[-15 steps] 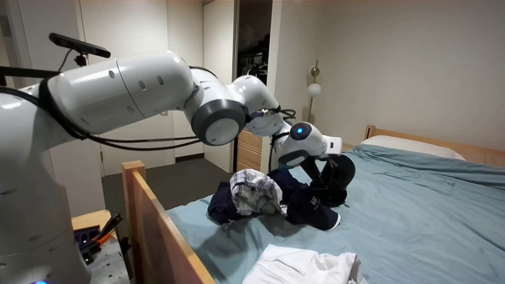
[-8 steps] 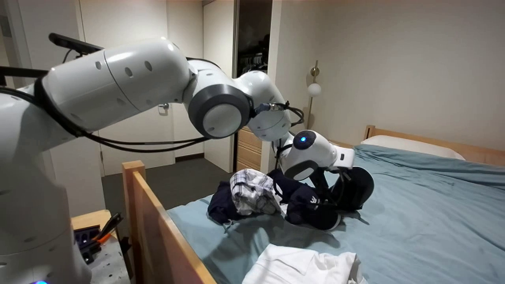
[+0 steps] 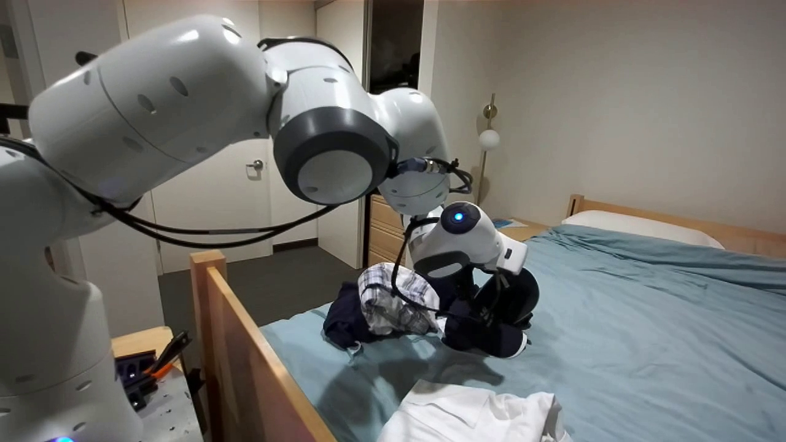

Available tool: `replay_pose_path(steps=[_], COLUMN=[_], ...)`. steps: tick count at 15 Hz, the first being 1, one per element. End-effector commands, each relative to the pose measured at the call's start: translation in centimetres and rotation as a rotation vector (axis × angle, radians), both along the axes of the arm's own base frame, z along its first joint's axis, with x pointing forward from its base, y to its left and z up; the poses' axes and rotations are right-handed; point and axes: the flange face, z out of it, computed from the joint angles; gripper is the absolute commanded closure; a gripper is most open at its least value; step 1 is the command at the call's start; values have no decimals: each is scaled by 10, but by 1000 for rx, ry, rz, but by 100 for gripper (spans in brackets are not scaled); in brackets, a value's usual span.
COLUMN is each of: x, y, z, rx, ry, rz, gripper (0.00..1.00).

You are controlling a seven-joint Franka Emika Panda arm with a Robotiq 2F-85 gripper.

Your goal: Move the cap to the left

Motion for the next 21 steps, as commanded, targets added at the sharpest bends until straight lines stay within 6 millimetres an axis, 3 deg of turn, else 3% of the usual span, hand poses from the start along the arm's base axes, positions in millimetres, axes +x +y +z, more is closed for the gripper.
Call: replay_pose_path(steps=[1,6,10,15,17,18,19,21], x=[-48,-81,-97,-117,-135,-145,-123,-129], y=[6,-8,2,42,44,42,47,41], z=[-8,-4,29,120,147,158,144,151], rx=[88,107,125,143,161,165,157,161], ry=[80,140,137,-54,-39,-9,-15,-12], rz=[8,-39,1,267,347,370,312,307], gripper=[62,29,4,0,0,0,0,0])
